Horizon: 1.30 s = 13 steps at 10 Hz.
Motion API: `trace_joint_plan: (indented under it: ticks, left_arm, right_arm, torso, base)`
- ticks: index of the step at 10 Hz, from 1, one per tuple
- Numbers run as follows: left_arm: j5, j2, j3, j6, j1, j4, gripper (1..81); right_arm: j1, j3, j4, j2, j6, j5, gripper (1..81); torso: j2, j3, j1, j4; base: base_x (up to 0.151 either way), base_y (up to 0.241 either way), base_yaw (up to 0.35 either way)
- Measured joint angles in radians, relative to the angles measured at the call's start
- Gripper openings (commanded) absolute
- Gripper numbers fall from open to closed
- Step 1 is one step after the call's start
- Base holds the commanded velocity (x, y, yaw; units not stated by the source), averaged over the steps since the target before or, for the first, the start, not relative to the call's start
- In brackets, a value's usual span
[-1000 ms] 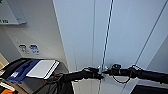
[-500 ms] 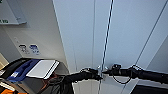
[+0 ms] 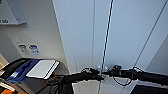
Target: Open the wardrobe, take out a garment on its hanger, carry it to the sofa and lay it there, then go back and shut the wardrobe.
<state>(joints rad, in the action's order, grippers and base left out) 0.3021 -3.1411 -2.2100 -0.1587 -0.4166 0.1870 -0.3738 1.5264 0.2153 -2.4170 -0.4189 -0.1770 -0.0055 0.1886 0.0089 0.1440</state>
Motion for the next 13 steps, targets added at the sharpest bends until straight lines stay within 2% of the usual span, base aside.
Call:
trace_joint_plan:
  ticks: [4, 6, 8, 10, 13]
  left_arm:
    - [0.044, 0.044, 0.113, -0.004, 0.012, 0.030, 81.1]
    - [0.095, 0.076, 0.194, -0.020, 0.014, 0.060, 81.1]
    - [0.126, 0.157, 0.338, -0.026, 0.009, 0.071, 81.1]
    - [0.091, 0.272, 0.504, -0.025, -0.015, 0.070, 81.1]
    - [0.006, 0.424, 0.691, -0.020, -0.086, 0.067, 81.1]
  right_arm:
    - [-0.003, -0.001, 0.003, 0.000, 0.000, 0.007, 81.1]
    - [-0.023, -0.015, 0.016, 0.012, 0.015, 0.050, 81.1]
    - [-0.047, -0.048, 0.034, 0.030, 0.026, 0.081, 81.1]
    - [-0.087, -0.095, 0.068, 0.057, 0.034, 0.118, 81.1]
    - [-0.147, -0.202, 0.091, 0.133, 0.032, 0.116, 81.1]
  torso:
    - [0.000, 0.000, 0.001, 0.000]
    - [0.000, 0.000, 0.002, 0.000]
    - [0.001, 0.000, 0.003, 0.000]
    - [0.001, 0.000, 0.003, 0.000]
    - [0.001, 0.000, 0.003, 0.000]
  base:
    - [0.000, 0.000, 0.000]
    - [0.000, 0.000, 0.000]
    - [0.000, 0.000, 0.000]
    - [0.000, 0.000, 0.000]
    - [0.000, 0.000, 0.000]
